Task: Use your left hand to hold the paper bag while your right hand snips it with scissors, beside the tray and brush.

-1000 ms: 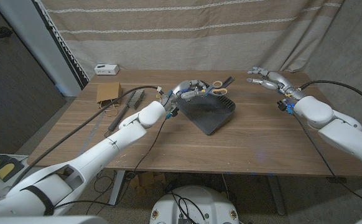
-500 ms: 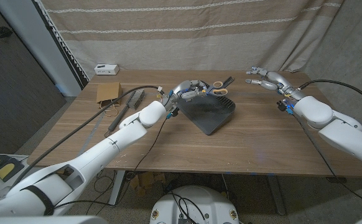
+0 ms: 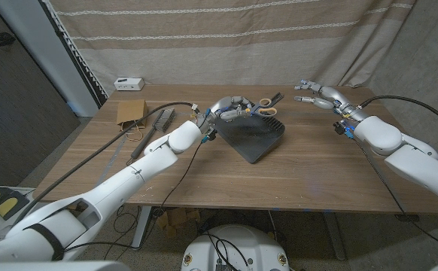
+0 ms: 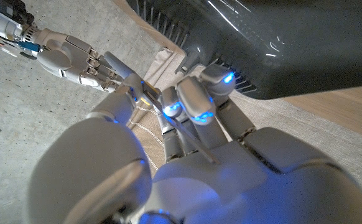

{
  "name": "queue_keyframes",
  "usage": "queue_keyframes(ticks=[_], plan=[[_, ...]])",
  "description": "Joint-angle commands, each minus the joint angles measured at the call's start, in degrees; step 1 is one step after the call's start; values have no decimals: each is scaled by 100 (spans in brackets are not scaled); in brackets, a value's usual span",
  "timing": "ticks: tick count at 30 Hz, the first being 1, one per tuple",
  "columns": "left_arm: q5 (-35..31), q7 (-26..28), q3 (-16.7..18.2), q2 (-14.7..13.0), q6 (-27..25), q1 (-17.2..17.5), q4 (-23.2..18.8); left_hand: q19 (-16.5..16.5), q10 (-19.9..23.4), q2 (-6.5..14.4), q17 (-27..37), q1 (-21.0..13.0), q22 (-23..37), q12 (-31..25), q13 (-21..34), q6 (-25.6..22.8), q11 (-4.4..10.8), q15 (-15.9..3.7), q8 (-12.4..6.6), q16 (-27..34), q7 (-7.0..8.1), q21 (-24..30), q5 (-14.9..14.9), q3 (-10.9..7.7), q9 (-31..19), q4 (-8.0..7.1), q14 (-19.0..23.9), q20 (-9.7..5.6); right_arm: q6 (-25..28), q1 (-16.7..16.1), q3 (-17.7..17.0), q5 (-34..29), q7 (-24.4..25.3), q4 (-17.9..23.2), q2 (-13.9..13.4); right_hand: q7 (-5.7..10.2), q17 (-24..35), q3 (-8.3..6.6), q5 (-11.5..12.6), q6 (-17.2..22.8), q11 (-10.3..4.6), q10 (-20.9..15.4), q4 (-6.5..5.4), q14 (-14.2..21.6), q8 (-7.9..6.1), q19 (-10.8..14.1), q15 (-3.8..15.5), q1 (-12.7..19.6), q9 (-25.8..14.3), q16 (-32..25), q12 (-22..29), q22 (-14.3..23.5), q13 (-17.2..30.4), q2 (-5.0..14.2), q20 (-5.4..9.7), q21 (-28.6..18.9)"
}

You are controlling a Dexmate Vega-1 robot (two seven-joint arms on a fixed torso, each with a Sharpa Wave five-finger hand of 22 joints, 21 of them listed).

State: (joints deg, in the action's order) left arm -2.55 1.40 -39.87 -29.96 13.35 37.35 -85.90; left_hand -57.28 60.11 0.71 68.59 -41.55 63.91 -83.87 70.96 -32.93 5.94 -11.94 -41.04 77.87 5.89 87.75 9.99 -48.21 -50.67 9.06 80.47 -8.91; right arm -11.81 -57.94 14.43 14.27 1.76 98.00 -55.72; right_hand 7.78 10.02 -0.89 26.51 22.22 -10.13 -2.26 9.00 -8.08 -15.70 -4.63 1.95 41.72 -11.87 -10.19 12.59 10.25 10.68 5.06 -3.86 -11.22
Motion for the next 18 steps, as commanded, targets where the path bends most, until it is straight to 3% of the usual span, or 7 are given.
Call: queue_keyframes(ticks=[1,18], plan=[[33,-144,-13,9,27,-28,37,-23,579,906,18,811,36,-628,12,-799,564,10,-805,2,156,37,23,-739,-61,-693,6,-327,10,-44,-19,-115,-10,153,-75,22,13,2,39,23,15,35,-20,-89,-28,-48,451,71,-35,0,-2,16,10,-13,-93,23],[-40,-146,-46,18,-86,-75,43,-40,587,907,17,807,44,-627,12,-798,562,11,-803,1,139,55,25,-749,-12,-685,-1,-329,154,-153,-86,-351,110,420,-162,33,15,8,86,173,111,17,-52,-111,-92,-114,436,130,-89,-14,4,15,13,16,-63,26]])
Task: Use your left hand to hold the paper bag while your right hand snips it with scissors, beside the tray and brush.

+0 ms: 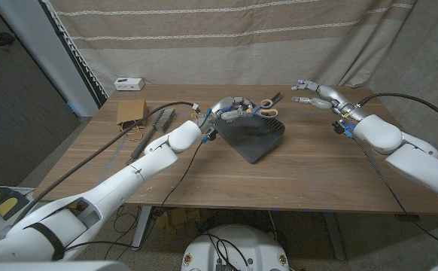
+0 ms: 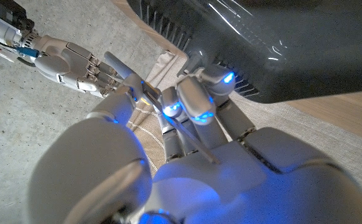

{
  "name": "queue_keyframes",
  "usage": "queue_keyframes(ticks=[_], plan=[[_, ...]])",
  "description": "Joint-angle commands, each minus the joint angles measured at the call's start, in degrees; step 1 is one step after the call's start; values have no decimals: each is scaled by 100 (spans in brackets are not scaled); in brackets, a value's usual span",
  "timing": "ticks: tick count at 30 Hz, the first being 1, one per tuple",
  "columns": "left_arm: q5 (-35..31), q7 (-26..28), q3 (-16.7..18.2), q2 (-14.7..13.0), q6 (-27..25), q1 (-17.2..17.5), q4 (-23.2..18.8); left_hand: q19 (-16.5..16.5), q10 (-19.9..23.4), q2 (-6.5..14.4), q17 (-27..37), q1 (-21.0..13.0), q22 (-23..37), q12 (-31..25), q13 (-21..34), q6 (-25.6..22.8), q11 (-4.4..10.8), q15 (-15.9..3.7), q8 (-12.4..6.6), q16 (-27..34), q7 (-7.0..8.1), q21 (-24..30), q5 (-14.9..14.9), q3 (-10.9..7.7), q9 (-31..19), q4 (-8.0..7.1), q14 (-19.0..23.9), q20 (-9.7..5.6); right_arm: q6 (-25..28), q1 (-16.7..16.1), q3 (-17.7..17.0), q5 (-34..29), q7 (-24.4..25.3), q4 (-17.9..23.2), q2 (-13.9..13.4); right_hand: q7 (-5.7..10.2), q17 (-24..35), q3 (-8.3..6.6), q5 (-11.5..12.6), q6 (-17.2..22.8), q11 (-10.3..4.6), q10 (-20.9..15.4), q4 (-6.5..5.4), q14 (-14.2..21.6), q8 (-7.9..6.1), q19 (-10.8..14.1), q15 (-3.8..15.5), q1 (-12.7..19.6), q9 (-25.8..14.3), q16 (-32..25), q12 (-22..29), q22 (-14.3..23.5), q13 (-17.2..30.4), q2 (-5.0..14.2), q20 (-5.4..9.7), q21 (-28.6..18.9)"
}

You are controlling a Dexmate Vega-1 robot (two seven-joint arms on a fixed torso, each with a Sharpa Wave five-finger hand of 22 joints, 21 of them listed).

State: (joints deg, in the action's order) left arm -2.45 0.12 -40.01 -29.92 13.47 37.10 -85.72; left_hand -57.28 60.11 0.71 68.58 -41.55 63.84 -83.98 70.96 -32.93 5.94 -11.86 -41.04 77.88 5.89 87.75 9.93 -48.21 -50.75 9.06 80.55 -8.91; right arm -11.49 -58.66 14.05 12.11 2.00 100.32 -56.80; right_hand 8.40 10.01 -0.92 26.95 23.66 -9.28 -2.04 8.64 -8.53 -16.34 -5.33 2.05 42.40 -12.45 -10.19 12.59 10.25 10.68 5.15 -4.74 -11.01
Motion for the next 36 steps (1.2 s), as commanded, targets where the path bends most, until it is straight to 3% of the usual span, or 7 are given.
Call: queue_keyframes(ticks=[1,13,18,36], plan=[[-55,-11,-36,21,-85,-58,41,-27,586,905,10,809,29,-615,13,-793,561,2,-814,-6,144,38,28,-742,-20,-686,-15,-329,107,-84,-50,-114,68,188,-48,-30,15,11,46,13,22,-2,-17,-67,-22,-45,426,67,-35,-14,3,15,13,10,24,4],[-42,-24,-62,52,-59,-85,108,-34,589,905,27,804,57,-617,14,-805,560,2,-831,17,111,60,29,-754,-7,-676,-1,-326,218,-124,-81,-172,50,333,-101,-42,15,0,67,-23,71,-2,-25,-85,-10,-58,383,110,-57,-14,3,14,14,45,37,1],[-51,-4,-66,70,-45,-103,155,-37,591,908,24,802,56,-618,13,-851,561,0,-834,19,73,59,27,-751,28,-675,0,-328,211,-44,-21,-213,-47,352,-106,-50,15,-5,76,-35,167,7,-30,-101,-8,-65,356,135,-72,-12,0,14,14,66,35,-2],[-61,-30,-115,138,26,-197,293,-25,565,906,63,808,62,-615,14,-759,558,5,-876,72,148,51,28,-748,-62,-686,9,-330,269,4,12,-250,-160,450,-139,-102,14,-17,95,-52,293,-25,-32,-145,-8,-78,314,205,-107,-6,14,13,15,100,39,-9]])
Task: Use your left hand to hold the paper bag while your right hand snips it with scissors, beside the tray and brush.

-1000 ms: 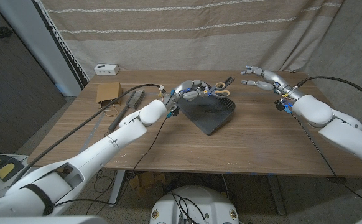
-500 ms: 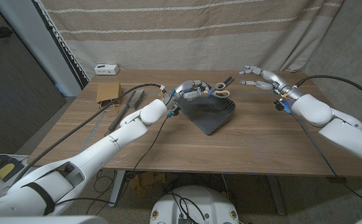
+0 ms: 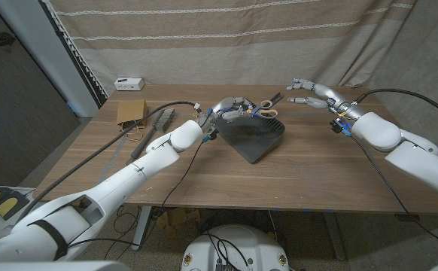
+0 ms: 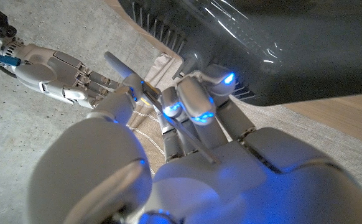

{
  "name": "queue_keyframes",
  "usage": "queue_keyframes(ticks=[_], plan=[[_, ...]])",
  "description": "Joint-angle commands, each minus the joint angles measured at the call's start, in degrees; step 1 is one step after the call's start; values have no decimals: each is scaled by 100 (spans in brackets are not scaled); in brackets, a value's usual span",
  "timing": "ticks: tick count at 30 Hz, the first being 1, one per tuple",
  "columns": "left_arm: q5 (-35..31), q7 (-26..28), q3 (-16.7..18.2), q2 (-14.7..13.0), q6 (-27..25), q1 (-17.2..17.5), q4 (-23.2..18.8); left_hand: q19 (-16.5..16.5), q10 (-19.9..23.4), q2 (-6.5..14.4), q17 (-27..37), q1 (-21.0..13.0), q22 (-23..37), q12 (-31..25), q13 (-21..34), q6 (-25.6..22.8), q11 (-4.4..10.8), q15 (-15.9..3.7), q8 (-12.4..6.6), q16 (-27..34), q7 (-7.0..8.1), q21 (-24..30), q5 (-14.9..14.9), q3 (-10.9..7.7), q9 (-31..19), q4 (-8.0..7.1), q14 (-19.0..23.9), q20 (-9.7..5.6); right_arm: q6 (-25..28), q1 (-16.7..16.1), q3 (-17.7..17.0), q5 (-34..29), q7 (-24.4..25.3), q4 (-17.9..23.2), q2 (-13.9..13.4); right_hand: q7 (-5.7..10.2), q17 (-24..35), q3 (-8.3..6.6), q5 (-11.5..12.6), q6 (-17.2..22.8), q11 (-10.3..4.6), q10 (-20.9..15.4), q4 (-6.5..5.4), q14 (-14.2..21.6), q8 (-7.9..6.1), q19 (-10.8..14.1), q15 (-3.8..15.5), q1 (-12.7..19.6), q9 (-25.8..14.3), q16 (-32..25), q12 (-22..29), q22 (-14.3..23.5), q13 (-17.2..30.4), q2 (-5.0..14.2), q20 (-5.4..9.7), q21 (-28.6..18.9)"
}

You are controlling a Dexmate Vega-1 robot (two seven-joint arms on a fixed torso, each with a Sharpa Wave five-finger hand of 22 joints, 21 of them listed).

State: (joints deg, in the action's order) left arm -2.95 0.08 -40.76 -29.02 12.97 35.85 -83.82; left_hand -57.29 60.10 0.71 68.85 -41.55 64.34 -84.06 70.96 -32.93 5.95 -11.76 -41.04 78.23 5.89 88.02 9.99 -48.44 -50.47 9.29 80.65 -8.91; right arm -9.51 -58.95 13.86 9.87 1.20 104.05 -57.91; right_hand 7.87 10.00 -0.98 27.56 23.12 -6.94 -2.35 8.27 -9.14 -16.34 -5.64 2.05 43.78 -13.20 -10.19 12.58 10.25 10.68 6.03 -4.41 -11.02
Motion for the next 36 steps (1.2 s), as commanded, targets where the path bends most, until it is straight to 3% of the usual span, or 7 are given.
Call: queue_keyframes(ticks=[1,36], plan=[[-11,-27,-43,53,83,-78,114,-37,560,913,13,815,62,-606,14,-747,556,-6,-884,13,142,49,27,-740,-109,-728,-22,-324,97,37,34,-21,-95,91,-36,-53,15,-12,35,4,63,7,5,-85,-9,-48,304,71,-33,-6,14,13,15,14,6,-8],[-11,-145,-115,158,307,-238,388,6,538,910,12,810,-3,-610,15,-729,557,-7,-884,49,139,0,24,-717,15,-744,-20,-329,207,433,371,-107,-496,39,-40,-144,16,-61,27,-99,172,37,-2,-259,17,-205,142,231,-100,10,1,12,18,119,-22,15]])
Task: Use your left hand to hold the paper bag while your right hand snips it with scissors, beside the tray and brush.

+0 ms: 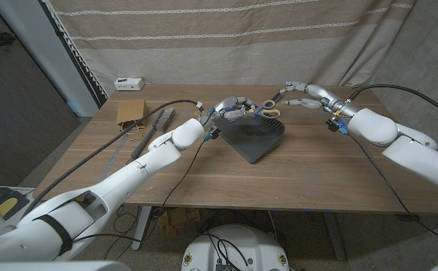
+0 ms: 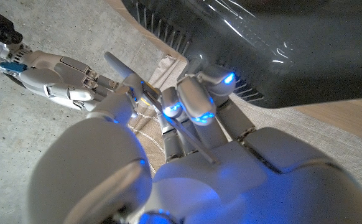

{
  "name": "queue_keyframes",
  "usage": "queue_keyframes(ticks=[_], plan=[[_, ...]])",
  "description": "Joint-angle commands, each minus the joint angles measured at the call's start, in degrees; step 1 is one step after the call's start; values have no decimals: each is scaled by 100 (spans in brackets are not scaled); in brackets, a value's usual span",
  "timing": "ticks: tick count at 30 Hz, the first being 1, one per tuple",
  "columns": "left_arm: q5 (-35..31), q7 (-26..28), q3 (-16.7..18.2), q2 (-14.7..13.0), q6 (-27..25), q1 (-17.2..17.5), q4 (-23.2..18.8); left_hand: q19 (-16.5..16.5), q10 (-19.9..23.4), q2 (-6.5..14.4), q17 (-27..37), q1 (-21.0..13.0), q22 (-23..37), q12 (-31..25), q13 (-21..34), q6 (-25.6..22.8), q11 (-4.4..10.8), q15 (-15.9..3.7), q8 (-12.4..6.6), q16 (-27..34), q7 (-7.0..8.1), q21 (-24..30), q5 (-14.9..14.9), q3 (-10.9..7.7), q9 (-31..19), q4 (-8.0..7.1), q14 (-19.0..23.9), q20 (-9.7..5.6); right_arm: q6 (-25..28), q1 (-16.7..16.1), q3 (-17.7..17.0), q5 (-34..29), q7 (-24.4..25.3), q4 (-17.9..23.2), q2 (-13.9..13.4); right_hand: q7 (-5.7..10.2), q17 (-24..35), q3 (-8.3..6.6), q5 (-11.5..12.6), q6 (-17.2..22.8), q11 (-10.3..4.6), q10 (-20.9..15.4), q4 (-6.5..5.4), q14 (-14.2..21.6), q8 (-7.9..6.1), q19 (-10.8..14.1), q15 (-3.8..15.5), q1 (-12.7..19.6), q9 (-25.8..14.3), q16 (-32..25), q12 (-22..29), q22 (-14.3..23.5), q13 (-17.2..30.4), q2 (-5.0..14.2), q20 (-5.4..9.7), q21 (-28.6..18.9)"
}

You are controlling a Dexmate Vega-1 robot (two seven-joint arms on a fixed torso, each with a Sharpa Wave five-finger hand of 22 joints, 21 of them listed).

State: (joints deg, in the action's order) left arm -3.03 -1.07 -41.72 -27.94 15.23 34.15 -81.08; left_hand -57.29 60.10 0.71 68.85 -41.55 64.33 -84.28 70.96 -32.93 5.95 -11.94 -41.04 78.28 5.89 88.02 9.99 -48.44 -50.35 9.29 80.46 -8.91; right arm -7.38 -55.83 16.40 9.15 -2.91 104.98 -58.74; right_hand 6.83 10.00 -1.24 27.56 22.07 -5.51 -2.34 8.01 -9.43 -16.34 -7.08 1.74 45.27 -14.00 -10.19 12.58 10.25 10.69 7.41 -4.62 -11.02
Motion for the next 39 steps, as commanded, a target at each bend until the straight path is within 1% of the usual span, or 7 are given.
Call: queue_keyframes(ticks=[1,2,9,16,22,30,39], plan=[[3,-41,-22,58,84,-79,131,9,541,909,7,808,1,-589,15,-741,558,11,-880,39,139,1,24,-719,24,-740,2,-328,-81,111,118,-29,-26,-96,100,-44,17,-37,26,5,30,33,24,-227,17,-60,176,86,-22,8,2,12,18,-16,-2,14],[11,-52,-24,62,81,-84,136,6,542,909,1,808,-3,-589,15,-736,559,11,-882,33,141,1,23,-716,19,-739,-5,-329,-93,114,122,-25,-29,-101,108,-44,17,-44,23,82,20,13,24,-205,-17,-45,183,103,-30,-6,11,12,18,-4,-1,4],[10,-58,-33,84,122,-111,193,4,556,912,8,799,-10,-590,14,-734,561,11,-891,38,133,0,23,-719,20,-730,4,-329,-77,192,203,-75,-96,-110,120,-45,16,-54,14,155,20,-40,28,-161,-52,-19,202,143,-48,-26,33,11,19,8,0,-12],[32,-62,-37,113,133,-127,236,-7,561,911,12,795,-11,-590,14,-740,561,12,-893,42,145,10,22,-714,32,-723,2,-330,-61,262,297,-138,-137,-117,159,-52,16,-59,8,126,32,-47,32,-151,-44,-12,185,169,-59,-30,35,10,20,12,-3,-17],[20,-68,-51,128,169,-153,283,2,565,913,13,801,21,-590,14,-736,561,12,-893,43,150,14,23,-728,49,-740,4,-327,17,293,357,-270,-106,-56,160,-115,16,-59,-1,48,59,-57,33,-117,-19,21,140,195,-75,-41,39,10,21,5,-5,-31],[27,-77,-56,134,205,-155,298,-4,567,915,18,799,31,-590,15,-729,560,12,-900,50,130,19,25,-733,44,-741,3,-326,191,323,415,-494,-31,52,132,-134,17,-57,-9,64,93,-68,33,-97,-30,42,108,213,-88,-45,43,9,21,-1,-4,-39],[38,-70,-52,136,229,-137,298,-35,565,913,-6,798,51,-590,15,-743,561,9,-908,31,133,40,22,-727,56,-740,-7,-328,306,325,455,-527,-68,115,116,-140,18,-55,-16,107,103,-72,30,-96,-51,49,105,229,-101,-43,45,9,22,-5,-4,-40]])
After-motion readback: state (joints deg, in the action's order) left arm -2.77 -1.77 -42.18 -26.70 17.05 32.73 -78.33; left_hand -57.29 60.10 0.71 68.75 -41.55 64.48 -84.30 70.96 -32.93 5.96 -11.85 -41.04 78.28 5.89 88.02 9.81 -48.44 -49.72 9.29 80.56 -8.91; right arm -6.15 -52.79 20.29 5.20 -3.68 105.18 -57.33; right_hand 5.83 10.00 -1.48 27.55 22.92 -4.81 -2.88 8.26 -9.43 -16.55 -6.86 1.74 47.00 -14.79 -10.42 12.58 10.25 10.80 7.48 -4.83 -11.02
